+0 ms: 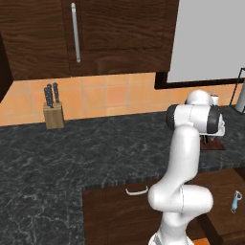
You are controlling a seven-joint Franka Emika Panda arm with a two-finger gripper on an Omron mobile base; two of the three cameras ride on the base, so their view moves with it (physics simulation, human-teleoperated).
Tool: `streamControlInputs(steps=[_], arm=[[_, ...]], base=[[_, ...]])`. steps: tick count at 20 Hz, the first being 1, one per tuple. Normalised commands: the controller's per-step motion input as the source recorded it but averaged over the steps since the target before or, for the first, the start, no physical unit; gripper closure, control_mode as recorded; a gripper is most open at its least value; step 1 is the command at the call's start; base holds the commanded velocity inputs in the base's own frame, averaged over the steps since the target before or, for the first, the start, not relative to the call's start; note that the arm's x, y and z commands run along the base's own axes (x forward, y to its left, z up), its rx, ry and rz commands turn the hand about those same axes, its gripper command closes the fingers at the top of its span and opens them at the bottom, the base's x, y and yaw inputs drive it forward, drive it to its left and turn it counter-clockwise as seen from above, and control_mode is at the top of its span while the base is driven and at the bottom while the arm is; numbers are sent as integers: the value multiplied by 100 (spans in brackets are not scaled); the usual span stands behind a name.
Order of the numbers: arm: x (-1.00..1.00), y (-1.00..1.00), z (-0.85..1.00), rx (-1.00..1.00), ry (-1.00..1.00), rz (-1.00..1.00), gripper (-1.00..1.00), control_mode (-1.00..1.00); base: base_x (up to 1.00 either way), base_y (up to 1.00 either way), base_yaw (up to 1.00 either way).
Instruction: Place the appropriate cutting tool for cutting the avocado skin on the cutting board.
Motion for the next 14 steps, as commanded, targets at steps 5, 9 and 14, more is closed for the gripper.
streamControlInputs(steps=[5, 9, 14], arm=[[-56, 0, 38, 1, -3, 0, -100, -100], [-66, 0, 63, 0, -8, 0, -100, -100], [-79, 1, 54, 0, -13, 0, -100, -100]], base=[[0, 0, 0], [0, 0, 0], [0, 0, 0]])
